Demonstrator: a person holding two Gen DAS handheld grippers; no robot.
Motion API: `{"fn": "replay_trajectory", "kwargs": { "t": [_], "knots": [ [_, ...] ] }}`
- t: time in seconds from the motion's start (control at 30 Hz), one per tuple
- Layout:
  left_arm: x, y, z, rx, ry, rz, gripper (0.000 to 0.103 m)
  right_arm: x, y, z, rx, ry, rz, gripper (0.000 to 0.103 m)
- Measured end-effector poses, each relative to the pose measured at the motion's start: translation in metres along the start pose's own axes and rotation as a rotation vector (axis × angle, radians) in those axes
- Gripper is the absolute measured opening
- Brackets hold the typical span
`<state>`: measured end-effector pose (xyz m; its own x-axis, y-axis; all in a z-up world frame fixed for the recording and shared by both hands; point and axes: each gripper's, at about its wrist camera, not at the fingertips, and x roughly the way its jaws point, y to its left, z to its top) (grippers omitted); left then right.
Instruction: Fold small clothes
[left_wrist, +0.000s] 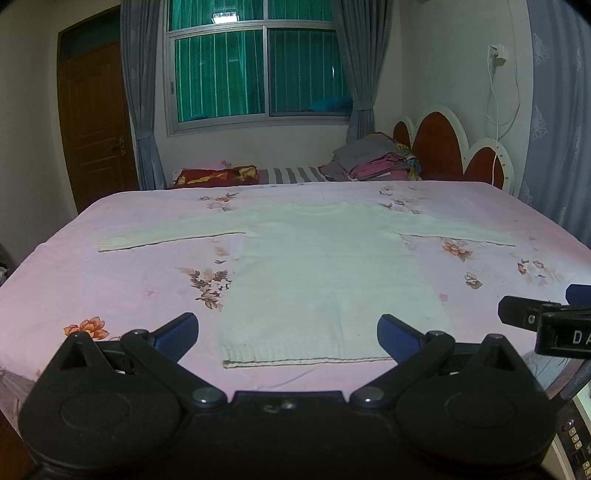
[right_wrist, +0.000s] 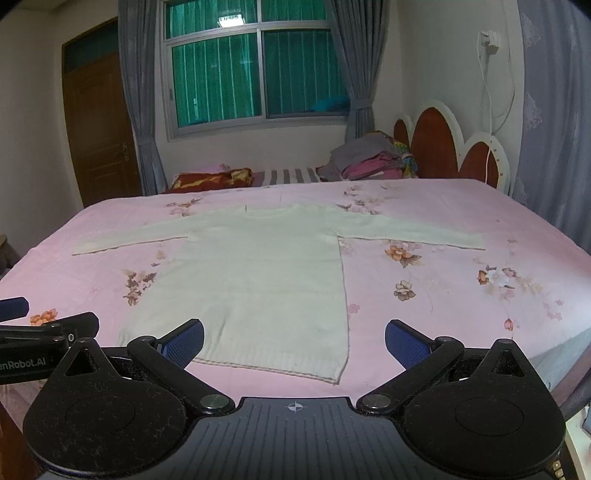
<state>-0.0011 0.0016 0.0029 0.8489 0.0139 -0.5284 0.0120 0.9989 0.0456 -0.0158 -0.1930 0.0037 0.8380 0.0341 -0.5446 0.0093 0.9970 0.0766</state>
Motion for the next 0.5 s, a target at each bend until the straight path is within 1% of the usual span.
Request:
{"fn": "replay_trajectory", "kwargs": {
  "t": [0.5],
  "knots": [
    [0.0000,0.0004,-0.0004,0.000,0.000,-0.001,0.103,-0.0010,0.0013,-0.0010,-0.001,-0.001,0.002,0.103]
  ]
}}
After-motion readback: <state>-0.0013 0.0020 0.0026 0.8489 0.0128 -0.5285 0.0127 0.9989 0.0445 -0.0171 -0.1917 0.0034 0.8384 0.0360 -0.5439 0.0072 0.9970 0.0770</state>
